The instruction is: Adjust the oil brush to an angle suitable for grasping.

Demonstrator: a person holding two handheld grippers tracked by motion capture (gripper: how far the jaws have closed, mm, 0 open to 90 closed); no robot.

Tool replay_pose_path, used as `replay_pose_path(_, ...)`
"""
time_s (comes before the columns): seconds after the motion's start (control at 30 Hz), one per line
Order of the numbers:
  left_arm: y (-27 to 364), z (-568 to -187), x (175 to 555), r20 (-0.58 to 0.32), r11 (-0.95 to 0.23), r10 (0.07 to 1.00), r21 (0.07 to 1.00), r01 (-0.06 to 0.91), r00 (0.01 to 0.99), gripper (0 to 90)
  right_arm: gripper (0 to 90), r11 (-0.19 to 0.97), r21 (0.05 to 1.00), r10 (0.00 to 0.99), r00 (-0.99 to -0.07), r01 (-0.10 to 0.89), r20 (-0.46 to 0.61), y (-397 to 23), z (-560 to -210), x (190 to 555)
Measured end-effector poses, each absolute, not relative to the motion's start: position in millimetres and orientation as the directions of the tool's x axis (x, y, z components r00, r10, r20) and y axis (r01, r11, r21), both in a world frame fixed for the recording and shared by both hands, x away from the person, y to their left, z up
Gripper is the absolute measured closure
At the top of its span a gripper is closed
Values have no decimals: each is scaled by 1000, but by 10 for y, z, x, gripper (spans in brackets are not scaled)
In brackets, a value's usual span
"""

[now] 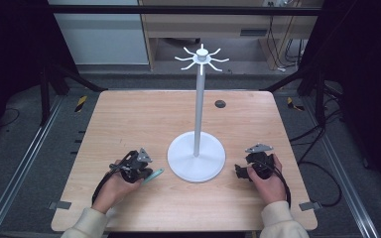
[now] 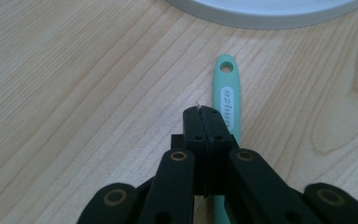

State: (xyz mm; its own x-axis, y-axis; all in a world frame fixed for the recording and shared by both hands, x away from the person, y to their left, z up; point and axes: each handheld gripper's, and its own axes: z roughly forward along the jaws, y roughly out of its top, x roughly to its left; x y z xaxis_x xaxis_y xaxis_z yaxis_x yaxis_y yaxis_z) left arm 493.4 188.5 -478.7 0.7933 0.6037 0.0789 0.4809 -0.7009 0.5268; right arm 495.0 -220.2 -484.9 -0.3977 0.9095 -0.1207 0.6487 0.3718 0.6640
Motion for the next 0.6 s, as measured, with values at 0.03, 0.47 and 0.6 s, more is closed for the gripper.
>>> replay_pose_path(0.03,1875,-4783,4925,74,-706,596,524,477,800,900,93,372,664,909,-398,649,-121,-2203,-4850,4951)
replay_pose_path(0.47,1780,-4654,4822,100,-750,541,506,425,835,900,93,369,666,910,-399,648,-116,-2205,-4847,4948)
replay_pose_path(0.6,1832,-4542,4784,115,-748,550,509,426,827,900,93,371,663,910,-398,650,-119,-2205,-4851,4954)
